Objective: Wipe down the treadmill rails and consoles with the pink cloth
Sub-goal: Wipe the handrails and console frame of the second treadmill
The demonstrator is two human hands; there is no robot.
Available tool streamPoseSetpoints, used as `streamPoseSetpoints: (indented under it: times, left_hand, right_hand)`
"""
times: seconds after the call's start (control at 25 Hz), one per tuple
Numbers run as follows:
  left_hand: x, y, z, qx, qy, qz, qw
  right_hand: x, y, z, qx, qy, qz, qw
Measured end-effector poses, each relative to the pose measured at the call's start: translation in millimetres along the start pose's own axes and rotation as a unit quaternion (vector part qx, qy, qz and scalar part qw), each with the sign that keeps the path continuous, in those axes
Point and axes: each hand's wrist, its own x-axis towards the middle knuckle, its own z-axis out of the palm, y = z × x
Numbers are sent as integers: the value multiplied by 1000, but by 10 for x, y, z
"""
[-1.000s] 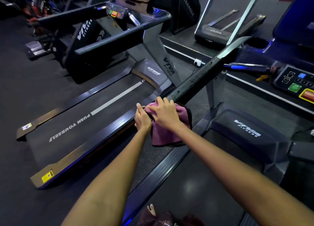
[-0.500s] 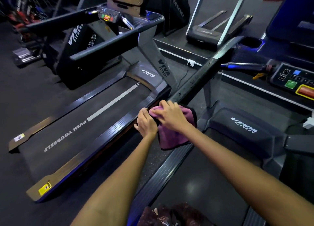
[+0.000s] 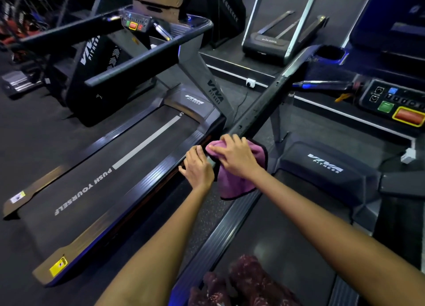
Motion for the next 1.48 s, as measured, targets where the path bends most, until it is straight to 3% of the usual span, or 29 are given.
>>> streamPoseSetpoints:
  times: [0.12,0.24,0.32,0.52,0.64,0.72,0.8,0.88,1.08,1.28,1.36,1.48]
  left_hand:
    - [11,-12,9,-26,11,-13,1000]
    - [12,-19,32,-25,20,-14,999]
    - [12,-19,49,-24,30,-13,999]
    - [-5,-5,61,-18,37,-11,999]
    - [64,-3,11,42,-31,-34,998]
    - [154,5,-31,101,-107,-66,987]
    - [219,78,-36,115,-138,-84,980]
    - [210,237,8,116,-132,-64,982]
    - [172,275,87,133,-91,34,986]
    - [177,278,87,70,-68,-2,995]
    - [204,257,93,62,-65,-16,996]
    - [205,241,100,54,-58,-5,997]
  right_hand:
    - [-159,342,40,31,18,-21,999]
    - [109,326,-51,35,-46,95,994]
    - [263,151,-103,16,-27,128,991]
    - [-90,204,88,85,26,-16,996]
    - [-99,552,57,114,-9,-26,993]
    - [108,619,-41,104,-51,37,993]
    - [301,497,-122,78,-39,101,991]
    - [290,348,-104,60,-30,102,993]
    - [-51,747,9,186,-21,38,982]
    - [446,644,-76,88,-33,180,979]
    - [393,455,-48,48,-25,149,987]
    - [-8,423,68,167,-26,68,983]
